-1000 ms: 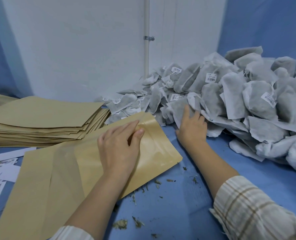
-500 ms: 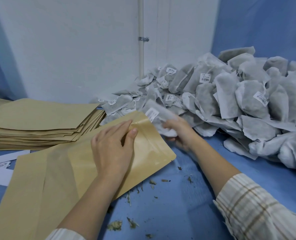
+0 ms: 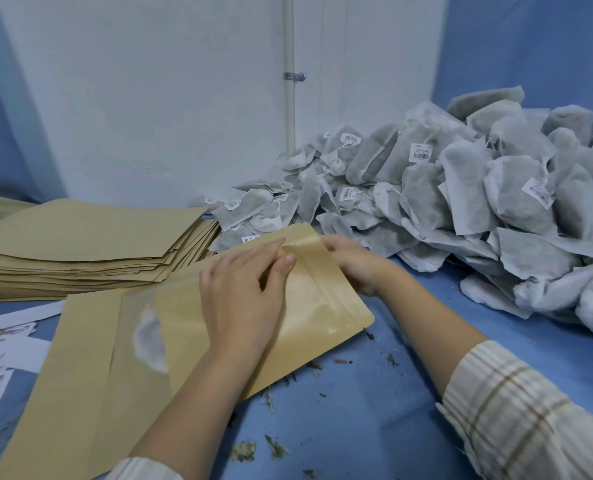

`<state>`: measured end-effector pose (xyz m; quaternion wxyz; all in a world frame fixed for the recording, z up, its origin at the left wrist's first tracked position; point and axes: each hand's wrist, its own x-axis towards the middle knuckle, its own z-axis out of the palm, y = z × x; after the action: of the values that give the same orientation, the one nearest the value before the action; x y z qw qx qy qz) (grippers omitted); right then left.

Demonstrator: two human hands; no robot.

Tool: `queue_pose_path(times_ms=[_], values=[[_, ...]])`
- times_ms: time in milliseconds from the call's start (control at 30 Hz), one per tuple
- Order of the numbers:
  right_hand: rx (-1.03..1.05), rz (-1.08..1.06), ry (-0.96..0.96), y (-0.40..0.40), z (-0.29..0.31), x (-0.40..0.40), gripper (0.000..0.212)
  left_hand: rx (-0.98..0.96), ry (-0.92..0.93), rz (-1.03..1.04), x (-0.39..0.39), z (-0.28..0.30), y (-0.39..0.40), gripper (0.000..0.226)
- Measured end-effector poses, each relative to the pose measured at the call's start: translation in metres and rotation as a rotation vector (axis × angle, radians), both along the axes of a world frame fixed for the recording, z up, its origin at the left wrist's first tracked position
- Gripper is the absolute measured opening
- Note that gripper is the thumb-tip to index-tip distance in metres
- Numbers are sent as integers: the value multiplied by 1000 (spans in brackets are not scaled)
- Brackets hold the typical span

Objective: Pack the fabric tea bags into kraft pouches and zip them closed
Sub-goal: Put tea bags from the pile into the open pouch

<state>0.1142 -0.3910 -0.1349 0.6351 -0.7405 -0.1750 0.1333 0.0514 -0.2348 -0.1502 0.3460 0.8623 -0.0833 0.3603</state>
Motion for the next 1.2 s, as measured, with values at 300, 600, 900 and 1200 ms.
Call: queue_pose_path(times_ms=[300,600,900,1200], values=[[-1187,-464,-552,-17,-25,42,51,18,22,20,0,-2,0,28],[196,-1268,-461,-21,-16,21,24,14,13,29,0,-3,0,26],[344,-942,-299,-15,-14,6,20,-17,8,41,1,-3,1,28],[-241,60,208,5,1,-20,25,-50,-5,22,-1,-1,2,27]])
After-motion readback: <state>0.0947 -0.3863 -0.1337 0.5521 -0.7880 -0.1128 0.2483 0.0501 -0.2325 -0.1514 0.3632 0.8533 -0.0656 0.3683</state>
